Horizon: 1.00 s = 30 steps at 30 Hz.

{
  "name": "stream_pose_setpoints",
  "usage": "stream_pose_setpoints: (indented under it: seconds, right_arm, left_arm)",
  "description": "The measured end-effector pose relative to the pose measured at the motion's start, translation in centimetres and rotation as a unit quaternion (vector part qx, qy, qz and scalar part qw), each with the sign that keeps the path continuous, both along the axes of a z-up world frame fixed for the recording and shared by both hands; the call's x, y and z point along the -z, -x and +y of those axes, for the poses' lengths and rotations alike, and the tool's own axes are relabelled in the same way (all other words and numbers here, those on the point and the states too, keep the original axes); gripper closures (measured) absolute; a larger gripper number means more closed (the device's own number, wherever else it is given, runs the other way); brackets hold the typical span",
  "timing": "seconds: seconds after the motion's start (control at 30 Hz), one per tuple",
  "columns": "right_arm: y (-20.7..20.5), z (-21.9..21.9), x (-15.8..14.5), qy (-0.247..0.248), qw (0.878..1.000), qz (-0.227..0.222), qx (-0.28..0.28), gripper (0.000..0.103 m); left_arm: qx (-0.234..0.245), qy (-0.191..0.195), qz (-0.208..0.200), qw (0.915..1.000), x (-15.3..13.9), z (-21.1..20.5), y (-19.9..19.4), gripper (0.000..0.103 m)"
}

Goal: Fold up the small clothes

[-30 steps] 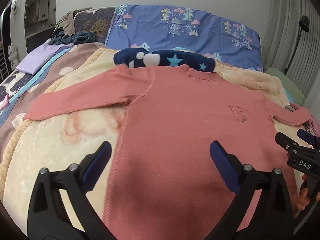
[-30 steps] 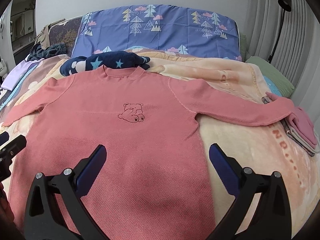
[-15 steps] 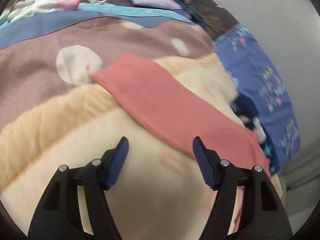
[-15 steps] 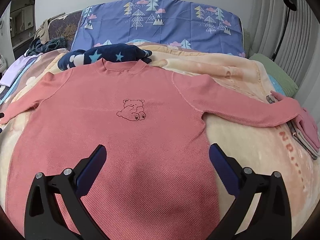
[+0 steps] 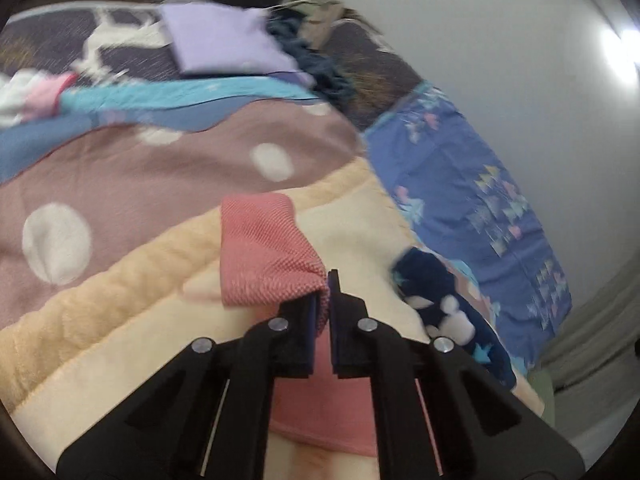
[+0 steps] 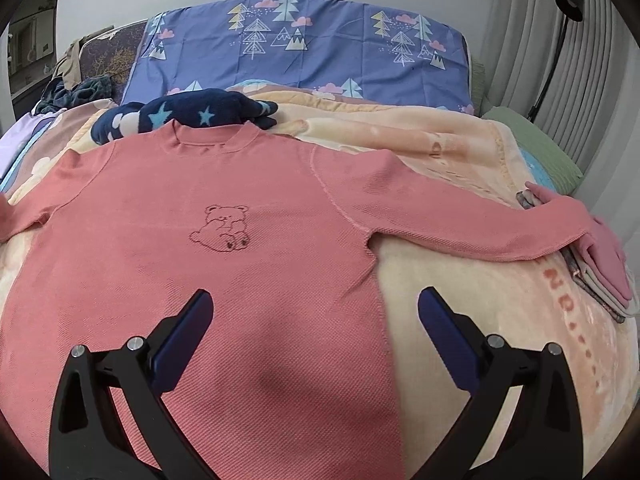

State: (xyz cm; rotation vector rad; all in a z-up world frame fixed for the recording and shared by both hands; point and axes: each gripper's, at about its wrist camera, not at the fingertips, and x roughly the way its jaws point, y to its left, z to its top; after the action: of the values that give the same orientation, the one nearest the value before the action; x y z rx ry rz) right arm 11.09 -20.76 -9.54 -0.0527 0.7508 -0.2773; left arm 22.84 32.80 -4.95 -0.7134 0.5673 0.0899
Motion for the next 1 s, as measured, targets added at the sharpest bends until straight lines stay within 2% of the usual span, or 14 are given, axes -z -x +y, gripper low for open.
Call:
stream_pose_setpoints:
  seconds: [0.1,0.2,0.23,0.3,0.4,0.43,0.5,0.6,0.67,0.77,0.8,0.87,0.93,1.0]
  right_arm:
    - [0.1,-1.4,-0.2,-0.013,1.0,-0.005,0.017,0.001]
    - [0.6,-2.6,-0.2,-0.024,0.999,-0.009,0.032,0.001]
    - [0.8,-3.1,-0.2,-0.026,0.999,-0.008,0.036,0.001]
    - [1.1,-3.8,0.0,-0.034,0.999,-0.004,0.041,0.001]
    - [1.9,-5.0,-0.1,-0.046,0.998,-0.003,0.038,0.001]
    - [2.1,-5.3,-0.2,-0.05,0.998,-0.005,0.033,0.001]
    - [2.2,-5.6,-0.6,-0.058,0.998,-0.01,0.016,0.001]
    - [0.8,-5.5,-1.5,-0.111,0.993,-0.024,-0.03,0.007]
    - [-1.5,-4.9,-2.0,-0.164,0.984,-0.022,-0.063,0.034]
    - [-7.3,-3.4,-1.8,-0.25,0.959,0.019,-0.133,0.059]
    - [-10.2,-2.4,-1.4,-0.279,0.945,0.038,-0.165,0.059]
    - [-14.3,-0.8,-0.2,-0.299,0.934,0.072,-0.179,0.059]
    - [-17.3,0.5,1.0,-0.305,0.932,0.093,-0.174,0.059]
    - [-20.1,1.8,2.7,-0.313,0.925,0.124,-0.178,0.059]
  left_arm:
    - [0.109,-0.06,-0.054,0.9908,-4.8,-8.7,-0.5,0.098]
    - [0.219,-0.109,-0.076,0.9665,-7.0,-18.7,-0.5,0.096]
    - [0.251,-0.123,-0.074,0.9572,-6.8,-22.0,-0.4,0.093]
    - [0.305,-0.144,-0.061,0.9393,-5.3,-27.5,-0.5,0.078]
    - [0.367,-0.176,-0.017,0.9131,-1.2,-33.2,0.0,0.064]
    - [0.376,-0.181,-0.006,0.9086,-0.1,-33.7,0.3,0.06]
    - [0.375,-0.191,0.013,0.9072,1.7,-33.8,1.0,0.05]
    - [0.368,-0.2,0.036,0.9073,3.0,-32.5,1.7,0.048]
    - [0.363,-0.225,0.042,0.9035,3.2,-32.1,2.1,0.048]
    - [0.367,-0.254,0.044,0.8938,3.4,-32.0,2.1,0.048]
    - [0.369,-0.262,0.042,0.8906,3.4,-32.2,2.0,0.048]
    - [0.372,-0.274,0.042,0.8857,3.8,-32.7,1.6,0.048]
    - [0.378,-0.279,0.046,0.8815,4.2,-33.5,0.8,0.048]
    - [0.389,-0.292,0.05,0.8724,4.7,-34.5,0.1,0.047]
